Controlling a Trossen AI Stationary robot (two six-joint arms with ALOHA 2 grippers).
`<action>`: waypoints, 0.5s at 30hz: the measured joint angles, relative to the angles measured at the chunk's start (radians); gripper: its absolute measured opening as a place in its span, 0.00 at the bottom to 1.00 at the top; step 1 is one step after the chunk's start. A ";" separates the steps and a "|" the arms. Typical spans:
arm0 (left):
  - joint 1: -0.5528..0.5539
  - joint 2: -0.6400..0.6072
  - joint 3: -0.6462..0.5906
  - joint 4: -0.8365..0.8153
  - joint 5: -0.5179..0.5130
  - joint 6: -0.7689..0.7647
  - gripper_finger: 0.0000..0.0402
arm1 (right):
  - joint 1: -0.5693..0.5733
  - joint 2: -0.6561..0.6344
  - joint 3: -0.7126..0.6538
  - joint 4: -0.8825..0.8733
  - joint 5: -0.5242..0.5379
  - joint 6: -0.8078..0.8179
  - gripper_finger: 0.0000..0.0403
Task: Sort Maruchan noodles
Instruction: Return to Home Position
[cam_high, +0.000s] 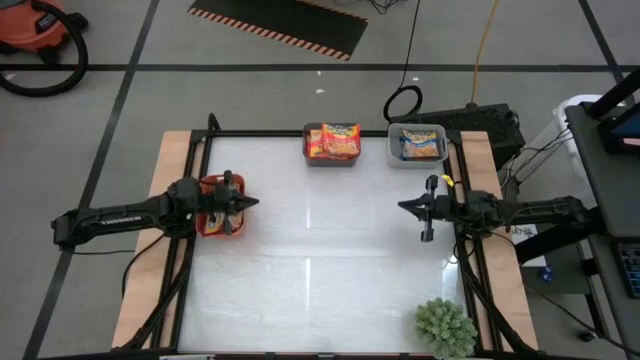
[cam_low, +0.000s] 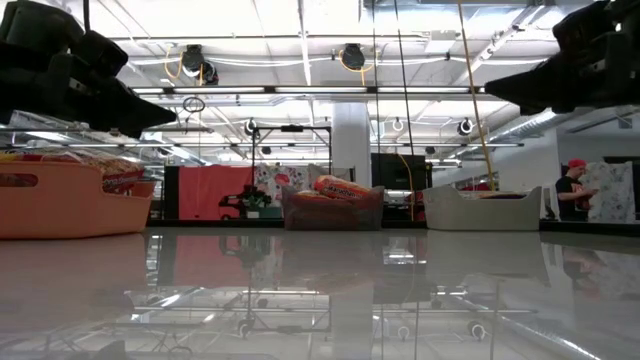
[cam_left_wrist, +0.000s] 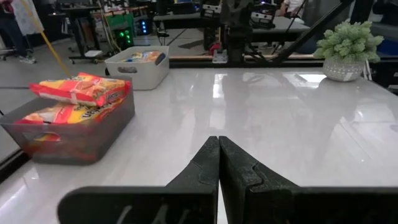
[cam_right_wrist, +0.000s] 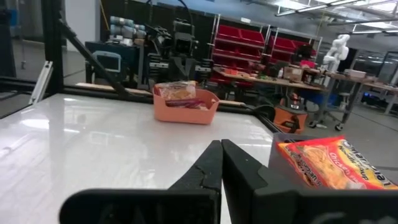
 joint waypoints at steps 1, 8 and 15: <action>0.000 0.000 0.000 0.001 -0.001 0.000 0.01 | 0.000 -0.003 0.000 0.000 0.000 -0.002 0.00; 0.000 -0.001 0.000 -0.001 -0.040 0.015 0.01 | 0.007 -0.043 -0.001 0.010 -0.003 0.005 0.00; -0.002 -0.001 0.000 -0.001 -0.024 0.021 0.01 | 0.015 -0.115 -0.002 -0.023 0.008 -0.017 0.00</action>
